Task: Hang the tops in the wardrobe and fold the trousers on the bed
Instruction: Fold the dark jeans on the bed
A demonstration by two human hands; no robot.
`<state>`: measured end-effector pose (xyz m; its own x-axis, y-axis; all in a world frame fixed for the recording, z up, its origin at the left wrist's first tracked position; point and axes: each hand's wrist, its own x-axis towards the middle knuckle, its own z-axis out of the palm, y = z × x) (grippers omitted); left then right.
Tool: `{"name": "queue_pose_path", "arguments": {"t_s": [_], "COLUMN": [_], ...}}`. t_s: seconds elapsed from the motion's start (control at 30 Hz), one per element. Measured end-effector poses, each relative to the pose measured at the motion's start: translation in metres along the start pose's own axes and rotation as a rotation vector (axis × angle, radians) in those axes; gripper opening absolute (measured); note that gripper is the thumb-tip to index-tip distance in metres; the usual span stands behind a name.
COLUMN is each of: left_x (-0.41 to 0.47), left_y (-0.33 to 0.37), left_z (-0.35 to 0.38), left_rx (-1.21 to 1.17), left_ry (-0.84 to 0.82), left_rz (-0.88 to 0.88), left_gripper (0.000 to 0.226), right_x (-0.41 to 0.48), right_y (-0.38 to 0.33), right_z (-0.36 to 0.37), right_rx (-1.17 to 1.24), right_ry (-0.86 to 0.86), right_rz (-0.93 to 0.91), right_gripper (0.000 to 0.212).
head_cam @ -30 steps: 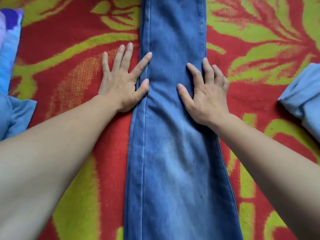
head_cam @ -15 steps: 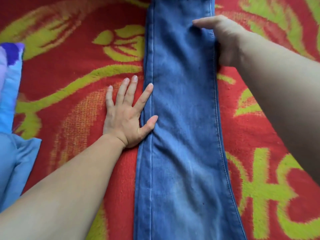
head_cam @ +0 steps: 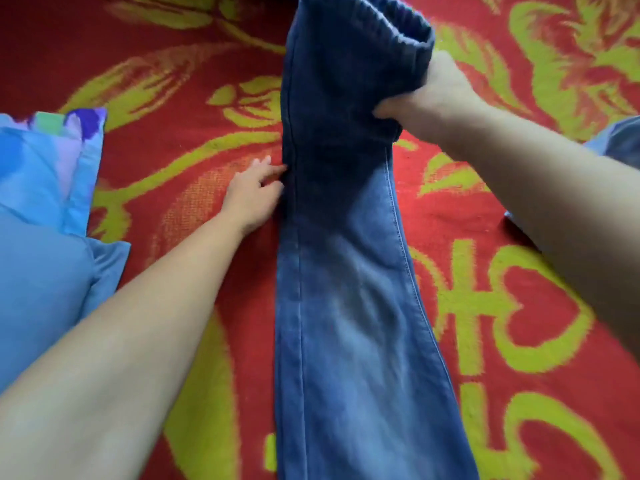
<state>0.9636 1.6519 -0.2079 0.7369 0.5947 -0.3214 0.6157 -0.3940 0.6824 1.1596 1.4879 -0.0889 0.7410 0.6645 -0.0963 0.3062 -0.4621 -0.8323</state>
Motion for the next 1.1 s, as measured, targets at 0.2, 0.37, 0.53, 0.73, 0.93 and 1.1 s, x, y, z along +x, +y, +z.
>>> {"name": "queue_pose_path", "arguments": {"t_s": [0.2, 0.37, 0.53, 0.73, 0.93, 1.1], "left_x": [-0.094, -0.164, -0.167, -0.143, -0.151, -0.149], "left_y": [-0.003, -0.001, 0.022, 0.059, 0.048, 0.039], "left_z": [0.015, 0.051, 0.059, 0.058, 0.051, 0.046], "left_rx": [-0.423, -0.558, -0.415, -0.504, -0.749, -0.646], "left_ry": [0.226, 0.113, 0.089, 0.137, 0.116, -0.139], "left_rz": [-0.273, -0.42, -0.33, -0.308, -0.262, -0.604], "left_gripper": [0.031, 0.058, 0.073, 0.041, 0.019, 0.03], "right_x": [-0.146, -0.22, -0.22, -0.188, -0.201, -0.191], "right_y": [0.068, 0.11, 0.091, 0.078, 0.075, 0.085], "right_z": [0.014, 0.036, 0.052, 0.051, 0.056, 0.052], "right_rx": [-0.262, -0.386, -0.069, -0.172, 0.537, -0.005], "right_ry": [-0.158, -0.223, 0.068, -0.033, -0.193, -0.258], "right_rz": [-0.122, 0.08, 0.309, 0.537, 0.641, 0.554], "right_gripper": [0.03, 0.079, 0.045, 0.04, 0.025, 0.021]}}
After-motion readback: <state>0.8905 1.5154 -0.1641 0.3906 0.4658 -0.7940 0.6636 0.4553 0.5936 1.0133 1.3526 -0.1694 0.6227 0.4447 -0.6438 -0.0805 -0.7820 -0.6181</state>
